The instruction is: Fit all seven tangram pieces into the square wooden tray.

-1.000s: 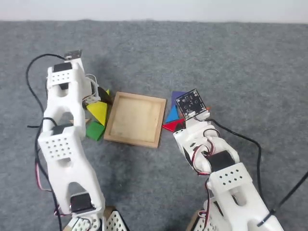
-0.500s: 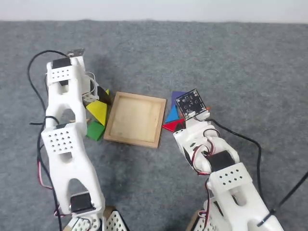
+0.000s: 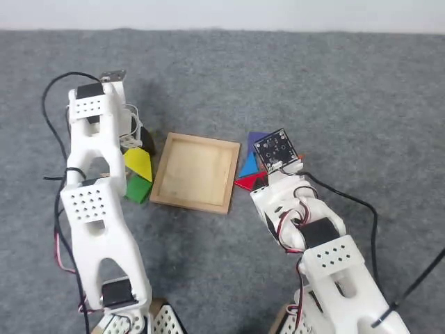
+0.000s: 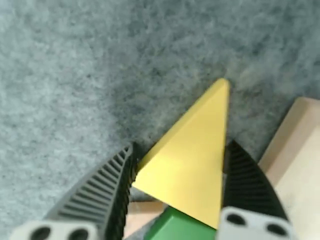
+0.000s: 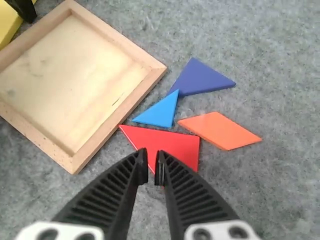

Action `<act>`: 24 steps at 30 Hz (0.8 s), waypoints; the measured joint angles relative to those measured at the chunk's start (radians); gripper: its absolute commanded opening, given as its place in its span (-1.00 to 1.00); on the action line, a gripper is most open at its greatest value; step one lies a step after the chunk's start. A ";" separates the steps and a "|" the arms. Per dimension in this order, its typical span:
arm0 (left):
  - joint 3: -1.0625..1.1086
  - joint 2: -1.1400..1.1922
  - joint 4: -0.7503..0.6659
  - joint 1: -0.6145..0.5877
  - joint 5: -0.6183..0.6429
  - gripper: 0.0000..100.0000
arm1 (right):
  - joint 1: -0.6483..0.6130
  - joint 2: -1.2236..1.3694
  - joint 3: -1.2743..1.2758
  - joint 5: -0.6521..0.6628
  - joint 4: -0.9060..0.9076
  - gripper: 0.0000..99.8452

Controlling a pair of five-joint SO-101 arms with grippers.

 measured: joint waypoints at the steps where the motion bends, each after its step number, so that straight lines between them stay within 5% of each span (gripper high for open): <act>1: 0.000 -0.002 0.002 0.000 0.000 -0.54 | 0.000 0.000 0.000 0.000 0.000 -0.91; 7: -0.002 -0.002 0.037 -0.014 0.000 -0.34 | 0.000 0.000 0.000 0.000 0.000 -0.91; 24: 0.034 -0.002 0.109 -0.061 0.032 -0.46 | 0.000 0.000 0.000 0.000 0.000 -0.91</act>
